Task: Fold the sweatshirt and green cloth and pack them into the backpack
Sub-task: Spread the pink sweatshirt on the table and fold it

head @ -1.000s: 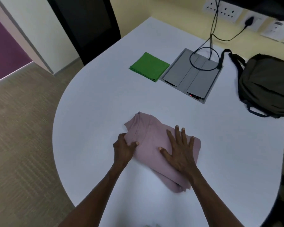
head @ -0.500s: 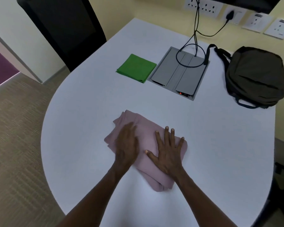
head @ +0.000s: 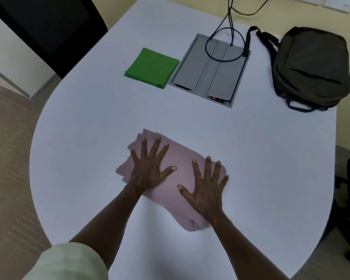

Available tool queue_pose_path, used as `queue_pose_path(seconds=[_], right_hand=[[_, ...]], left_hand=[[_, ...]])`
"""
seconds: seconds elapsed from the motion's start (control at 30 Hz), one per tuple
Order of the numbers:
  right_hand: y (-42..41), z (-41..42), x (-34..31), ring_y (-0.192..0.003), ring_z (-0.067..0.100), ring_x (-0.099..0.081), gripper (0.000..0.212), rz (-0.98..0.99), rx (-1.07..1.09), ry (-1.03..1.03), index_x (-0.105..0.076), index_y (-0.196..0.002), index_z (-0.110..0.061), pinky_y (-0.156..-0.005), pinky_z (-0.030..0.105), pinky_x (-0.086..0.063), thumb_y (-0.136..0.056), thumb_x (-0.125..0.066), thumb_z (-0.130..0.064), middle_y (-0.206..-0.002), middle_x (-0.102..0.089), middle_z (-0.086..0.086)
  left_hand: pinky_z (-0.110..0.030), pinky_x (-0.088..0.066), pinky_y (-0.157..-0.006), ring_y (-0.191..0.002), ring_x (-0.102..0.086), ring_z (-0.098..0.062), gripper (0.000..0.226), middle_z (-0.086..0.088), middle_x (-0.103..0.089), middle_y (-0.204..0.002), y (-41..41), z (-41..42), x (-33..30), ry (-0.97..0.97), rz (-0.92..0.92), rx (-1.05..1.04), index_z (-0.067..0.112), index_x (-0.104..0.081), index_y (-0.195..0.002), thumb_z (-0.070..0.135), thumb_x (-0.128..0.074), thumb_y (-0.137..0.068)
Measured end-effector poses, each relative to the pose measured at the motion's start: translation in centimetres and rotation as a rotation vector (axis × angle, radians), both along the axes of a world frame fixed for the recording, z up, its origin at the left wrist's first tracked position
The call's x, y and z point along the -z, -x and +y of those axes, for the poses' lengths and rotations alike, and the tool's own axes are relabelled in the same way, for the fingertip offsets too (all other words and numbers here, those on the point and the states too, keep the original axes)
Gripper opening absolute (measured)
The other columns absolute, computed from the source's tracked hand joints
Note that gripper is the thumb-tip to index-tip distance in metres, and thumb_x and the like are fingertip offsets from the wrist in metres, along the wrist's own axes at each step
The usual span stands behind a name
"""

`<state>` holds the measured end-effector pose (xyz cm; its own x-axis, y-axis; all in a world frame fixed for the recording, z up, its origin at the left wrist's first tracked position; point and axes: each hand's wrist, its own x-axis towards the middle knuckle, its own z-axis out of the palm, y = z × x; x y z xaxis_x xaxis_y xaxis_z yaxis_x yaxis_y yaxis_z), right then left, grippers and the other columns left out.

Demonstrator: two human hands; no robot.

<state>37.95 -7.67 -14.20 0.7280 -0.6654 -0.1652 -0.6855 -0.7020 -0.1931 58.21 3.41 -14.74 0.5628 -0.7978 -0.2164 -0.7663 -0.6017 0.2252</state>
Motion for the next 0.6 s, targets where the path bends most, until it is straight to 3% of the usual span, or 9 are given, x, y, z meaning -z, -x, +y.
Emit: queue_pose_path(seconds=[0.23, 0.3, 0.37, 0.43, 0.47, 0.53, 0.6], right_hand=[[0.2, -0.4, -0.6, -0.151, 0.038, -0.002, 0.096, -0.077, 0.01, -0.101, -0.018, -0.157, -0.031, -0.111, 0.067, -0.014, -0.08, -0.04, -0.084, -0.166, -0.001, 0.009], [0.6, -1.1, -1.2, -0.15, 0.03, -0.005, 0.1, -0.266, 0.149, -0.244, -0.018, -0.155, -0.028, -0.114, 0.056, -0.019, -0.077, -0.06, -0.073, -0.165, 0.001, 0.005], [1.1, -1.7, -2.2, -0.148, 0.026, -0.013, 0.106, -0.468, 0.449, -0.44, -0.016, -0.154, -0.022, -0.114, 0.042, -0.024, -0.074, -0.079, -0.051, -0.163, -0.007, 0.004], [1.6, -2.6, -2.6, -0.141, 0.03, -0.034, 0.109, -0.53, 0.69, -0.614, -0.015, -0.155, -0.018, -0.111, 0.038, -0.032, -0.074, -0.085, -0.037, -0.156, -0.029, 0.013], [1.7, -2.9, -2.8, -0.135, 0.031, -0.044, 0.109, -0.513, 0.754, -0.695, -0.015, -0.154, -0.017, -0.11, 0.039, -0.037, -0.073, -0.086, -0.036, -0.151, -0.04, 0.015], [1.9, -3.6, -2.9, -0.128, 0.031, -0.052, 0.11, -0.484, 0.844, -0.827, -0.021, -0.152, -0.014, -0.107, 0.042, -0.043, -0.068, -0.089, -0.036, -0.145, -0.048, 0.015], [1.8, -4.5, -3.9, -0.119, 0.03, -0.058, 0.115, -0.521, 0.918, -0.993, -0.037, -0.146, -0.007, -0.102, 0.043, -0.049, -0.052, -0.096, -0.037, -0.137, -0.055, 0.012]], left_hand=[[-0.077, -0.001, -0.109, -0.149, 0.022, -0.036, 0.102, 0.007, 0.022, -0.163, -0.6, 0.1, -0.7, -0.037, 0.084, 0.053, 0.039, 0.005, -0.156, 0.095, -0.015, -0.073], [-0.075, 0.002, -0.108, -0.148, 0.023, -0.037, 0.107, 0.005, 0.024, -0.163, -0.8, 0.1, -1.3, -0.067, 0.096, 0.077, 0.037, 0.005, -0.157, 0.096, -0.014, -0.07], [-0.07, 0.004, -0.111, -0.148, 0.02, -0.039, 0.103, -0.001, 0.019, -0.164, -0.2, 0.0, -2.3, -0.085, 0.079, 0.07, 0.031, 0.0, -0.158, 0.09, -0.023, -0.076], [-0.06, -0.005, -0.117, -0.151, -0.004, -0.042, 0.089, -0.012, -0.007, -0.165, 1.2, 0.0, -3.2, -0.027, 0.031, 0.041, 0.017, -0.026, -0.155, 0.07, -0.049, -0.087], [-0.056, -0.018, -0.117, -0.146, -0.025, -0.043, 0.077, -0.017, -0.029, -0.159, 2.0, 0.0, -3.6, 0.036, 0.001, 0.037, 0.009, -0.044, -0.146, 0.054, -0.064, -0.087], [-0.047, -0.049, -0.099, -0.114, -0.062, -0.042, 0.044, -0.022, -0.064, -0.126, 3.7, 0.1, -3.2, 0.163, 0.0, 0.035, -0.001, -0.068, -0.116, 0.021, -0.08, -0.08], [-0.039, -0.061, -0.074, -0.079, -0.071, -0.034, 0.019, -0.018, -0.073, -0.092, 5.1, 0.4, -3.8, 0.302, 0.1, -0.023, -0.003, -0.072, -0.096, 0.002, -0.076, -0.078]])
